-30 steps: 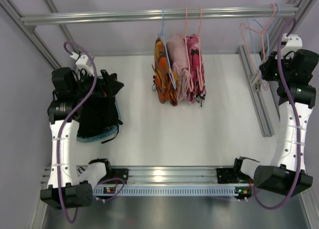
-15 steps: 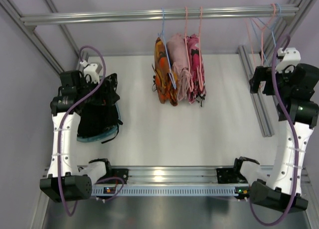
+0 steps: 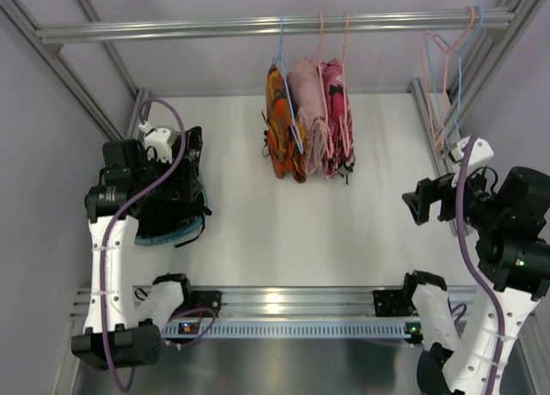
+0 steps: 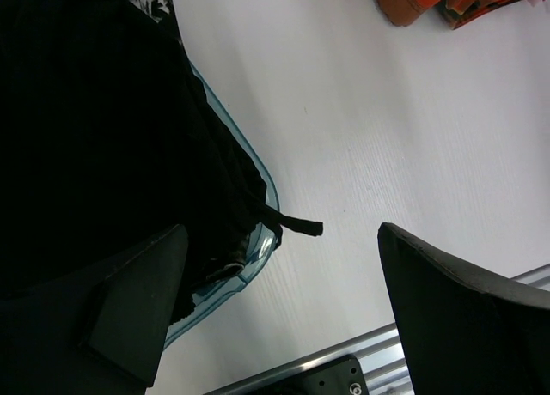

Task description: Remove the trousers from the hanger

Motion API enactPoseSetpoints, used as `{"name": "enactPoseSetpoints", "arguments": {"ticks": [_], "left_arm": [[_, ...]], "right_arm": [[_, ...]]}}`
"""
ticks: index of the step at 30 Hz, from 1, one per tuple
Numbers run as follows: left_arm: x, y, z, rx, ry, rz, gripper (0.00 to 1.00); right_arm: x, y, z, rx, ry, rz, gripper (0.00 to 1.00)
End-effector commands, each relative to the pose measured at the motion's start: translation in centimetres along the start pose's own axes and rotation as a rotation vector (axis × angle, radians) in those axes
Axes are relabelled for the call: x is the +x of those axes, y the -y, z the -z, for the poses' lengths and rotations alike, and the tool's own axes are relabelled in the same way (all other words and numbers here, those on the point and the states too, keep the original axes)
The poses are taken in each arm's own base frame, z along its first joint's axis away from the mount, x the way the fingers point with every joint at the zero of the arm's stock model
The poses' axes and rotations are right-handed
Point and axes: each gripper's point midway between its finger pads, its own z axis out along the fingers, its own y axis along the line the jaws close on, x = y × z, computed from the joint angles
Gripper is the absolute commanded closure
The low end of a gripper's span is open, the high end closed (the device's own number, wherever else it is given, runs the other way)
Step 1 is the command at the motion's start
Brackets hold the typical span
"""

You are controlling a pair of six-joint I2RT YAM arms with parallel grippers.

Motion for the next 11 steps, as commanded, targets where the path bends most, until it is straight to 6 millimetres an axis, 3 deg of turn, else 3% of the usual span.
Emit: {"name": "enactPoseSetpoints", "arguments": {"ticks": [1, 11], "left_arm": [[1.1, 1.2, 1.0, 0.032, 0.005, 0.016, 0.02], [1.3, 0.8, 3.6, -0.070, 0.071, -0.002, 0.02]], "right_arm": [[2.4, -4.6, 1.1, -0.215, -0.044, 0.008, 0.01], [3.2, -4.4, -0.8, -0.238, -0.021, -0.049, 0.01]]}}
